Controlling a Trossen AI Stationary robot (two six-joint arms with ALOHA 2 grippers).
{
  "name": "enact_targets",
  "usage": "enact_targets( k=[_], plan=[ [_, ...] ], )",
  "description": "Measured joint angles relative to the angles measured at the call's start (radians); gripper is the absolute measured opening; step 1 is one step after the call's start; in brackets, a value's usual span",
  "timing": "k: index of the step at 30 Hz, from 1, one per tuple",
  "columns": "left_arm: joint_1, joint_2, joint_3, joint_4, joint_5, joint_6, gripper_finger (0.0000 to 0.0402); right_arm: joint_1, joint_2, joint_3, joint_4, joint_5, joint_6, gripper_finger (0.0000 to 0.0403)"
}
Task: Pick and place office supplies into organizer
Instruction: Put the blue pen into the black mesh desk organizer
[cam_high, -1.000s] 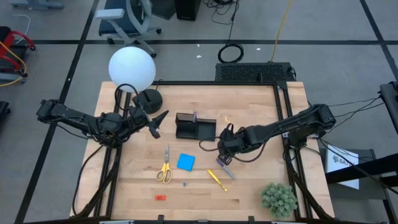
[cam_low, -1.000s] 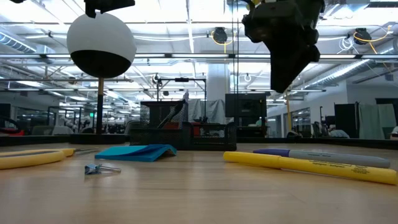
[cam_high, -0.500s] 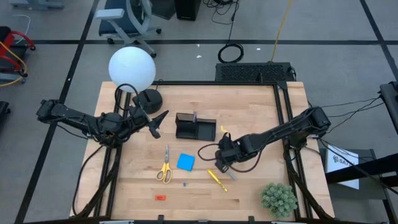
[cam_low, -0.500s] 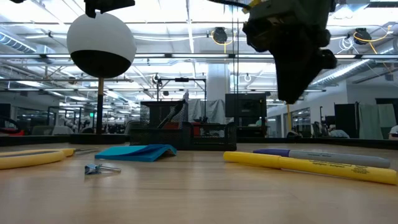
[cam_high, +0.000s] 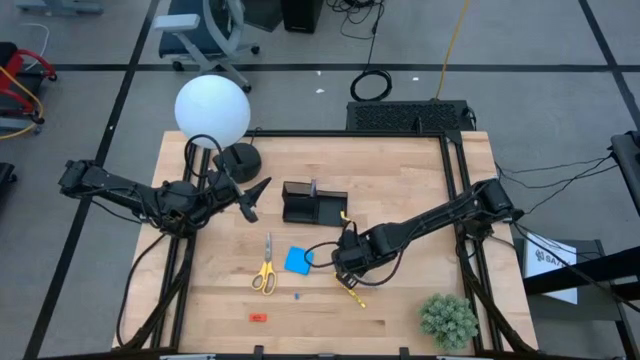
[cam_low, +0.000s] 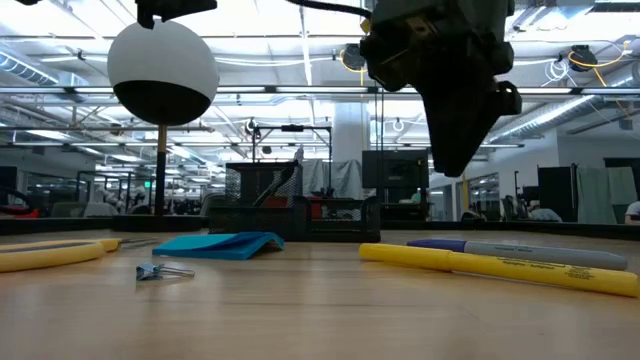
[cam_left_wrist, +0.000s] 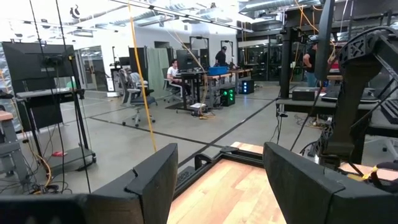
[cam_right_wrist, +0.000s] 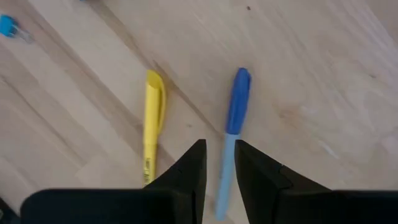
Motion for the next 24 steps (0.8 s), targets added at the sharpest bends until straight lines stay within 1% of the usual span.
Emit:
enact_targets(
  k=[3,8,15,24],
  plan=[
    [0.000,0.000,0.000,0.000,0.000,0.000,0.0244,0.000,0.023,0.004,-0.020,-0.002,-0.004,0.0067],
    [0.000,0.000,0.000,0.000,0.000,0.000,0.0244,-0.003,0.034,0.003,-0.025,-0.049,-0.028,0.0064],
    [0.000,0.000,0.000,0.000,0.000,0.000,0.0244,-0.003,0.036,0.003,-0.024,-0.048,-0.037,0.0073],
    [0.000,0.000,0.000,0.000,0.000,0.000,0.0244,-0.005,0.124,0.003,-0.021,-0.050,-0.056,0.0086]
  ],
)
